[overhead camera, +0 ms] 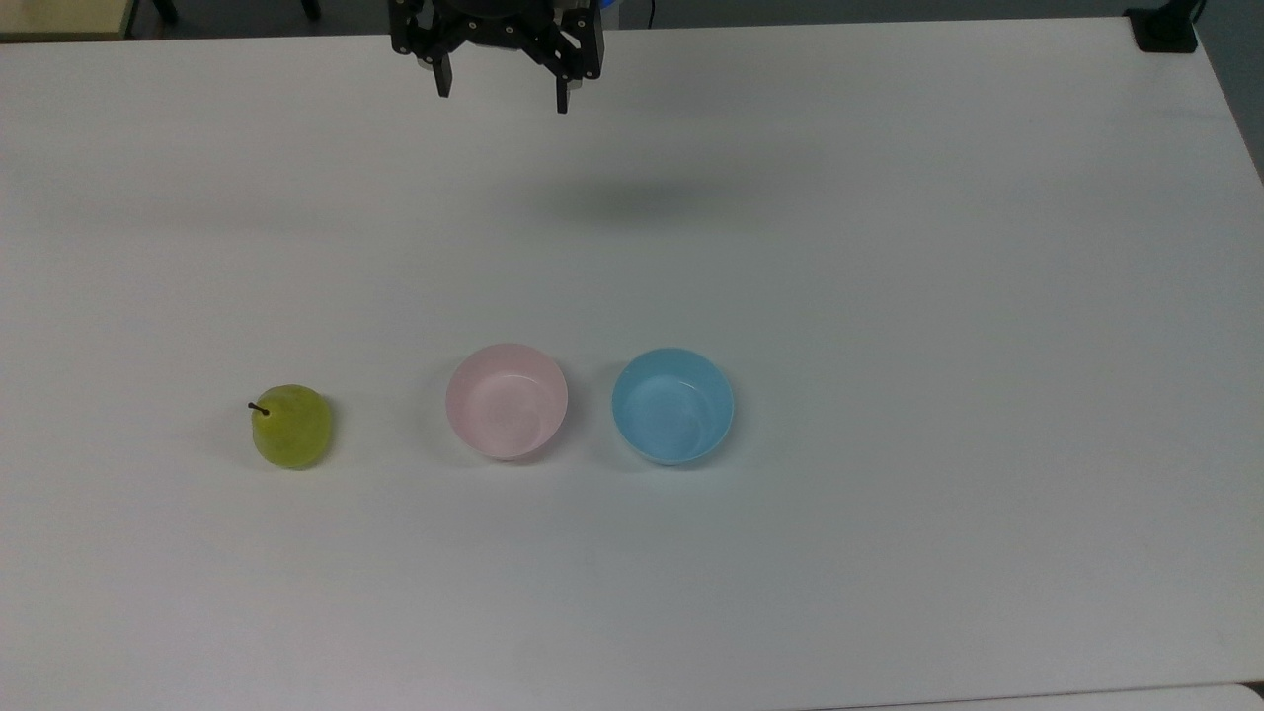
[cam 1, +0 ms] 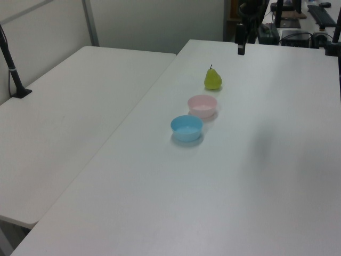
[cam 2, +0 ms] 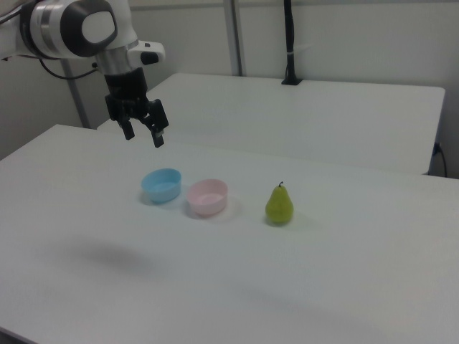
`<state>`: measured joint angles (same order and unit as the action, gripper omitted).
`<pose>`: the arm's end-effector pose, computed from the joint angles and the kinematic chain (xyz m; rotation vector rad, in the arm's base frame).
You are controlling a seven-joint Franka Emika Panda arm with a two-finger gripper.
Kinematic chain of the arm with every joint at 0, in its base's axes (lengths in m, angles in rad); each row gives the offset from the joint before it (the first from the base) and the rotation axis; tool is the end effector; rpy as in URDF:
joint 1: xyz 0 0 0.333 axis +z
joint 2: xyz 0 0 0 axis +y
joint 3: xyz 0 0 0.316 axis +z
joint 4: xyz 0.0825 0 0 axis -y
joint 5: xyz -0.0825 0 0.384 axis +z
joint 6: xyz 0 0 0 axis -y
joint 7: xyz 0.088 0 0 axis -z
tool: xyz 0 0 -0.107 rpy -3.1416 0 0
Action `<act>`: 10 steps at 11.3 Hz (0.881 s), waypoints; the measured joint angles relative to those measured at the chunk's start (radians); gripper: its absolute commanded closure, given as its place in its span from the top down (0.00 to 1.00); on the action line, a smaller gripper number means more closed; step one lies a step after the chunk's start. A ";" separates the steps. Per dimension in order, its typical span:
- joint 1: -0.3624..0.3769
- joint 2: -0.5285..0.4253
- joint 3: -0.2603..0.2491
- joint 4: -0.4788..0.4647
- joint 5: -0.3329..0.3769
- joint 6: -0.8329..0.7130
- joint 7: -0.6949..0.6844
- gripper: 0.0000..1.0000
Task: Place the pear in the bowl
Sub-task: 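Move the gripper down over the green pear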
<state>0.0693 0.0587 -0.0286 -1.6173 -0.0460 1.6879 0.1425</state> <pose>0.5804 0.0197 0.5795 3.0918 -0.1495 0.0251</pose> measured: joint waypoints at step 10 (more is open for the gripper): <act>-0.010 0.000 -0.006 0.000 -0.001 0.002 -0.036 1.00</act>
<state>0.0589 0.0588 -0.0344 -1.6172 -0.0470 1.6896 0.1069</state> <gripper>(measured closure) 0.000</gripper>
